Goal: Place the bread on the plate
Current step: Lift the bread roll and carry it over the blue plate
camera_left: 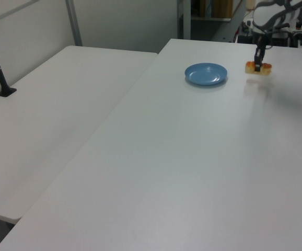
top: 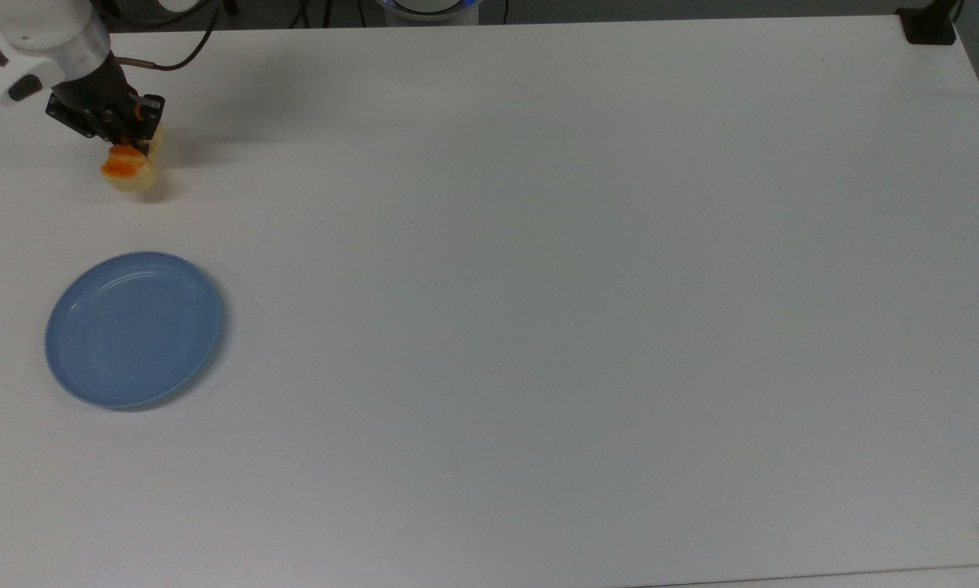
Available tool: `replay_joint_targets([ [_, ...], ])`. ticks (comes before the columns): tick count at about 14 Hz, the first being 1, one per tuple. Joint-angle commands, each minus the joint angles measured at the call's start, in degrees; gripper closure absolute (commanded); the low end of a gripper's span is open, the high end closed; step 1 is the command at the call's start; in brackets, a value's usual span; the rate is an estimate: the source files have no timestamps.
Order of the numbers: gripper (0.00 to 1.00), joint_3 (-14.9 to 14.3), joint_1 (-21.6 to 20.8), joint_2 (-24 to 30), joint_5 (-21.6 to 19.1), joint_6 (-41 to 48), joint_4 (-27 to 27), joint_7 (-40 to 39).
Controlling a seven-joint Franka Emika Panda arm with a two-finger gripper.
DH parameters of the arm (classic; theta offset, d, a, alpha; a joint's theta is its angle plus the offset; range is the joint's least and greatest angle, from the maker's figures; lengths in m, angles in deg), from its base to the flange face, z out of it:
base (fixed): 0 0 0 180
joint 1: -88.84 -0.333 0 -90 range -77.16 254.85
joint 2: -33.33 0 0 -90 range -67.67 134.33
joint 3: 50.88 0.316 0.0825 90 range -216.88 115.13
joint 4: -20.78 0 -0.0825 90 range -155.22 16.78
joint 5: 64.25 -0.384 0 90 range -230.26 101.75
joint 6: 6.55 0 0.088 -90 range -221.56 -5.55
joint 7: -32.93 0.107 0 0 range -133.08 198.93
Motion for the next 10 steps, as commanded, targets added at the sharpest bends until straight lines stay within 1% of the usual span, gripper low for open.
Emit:
replay_joint_targets([
  [1,0.94,2.7,-0.5,-4.6,-3.0,4.9,11.2,8.5],
  [3,0.94,4.4,-0.3,-8.6,-3.7,5.4,17.7,14.2],
  [5,0.94,5.2,-0.3,-11.7,-3.4,5.9,21.3,18.8],
  [8,0.94,7.5,-0.3,-16.8,-3.1,5.6,26.5,20.1],
  [10,0.94,7.8,-0.2,-19.7,-3.3,4.7,29.2,22.0],
])
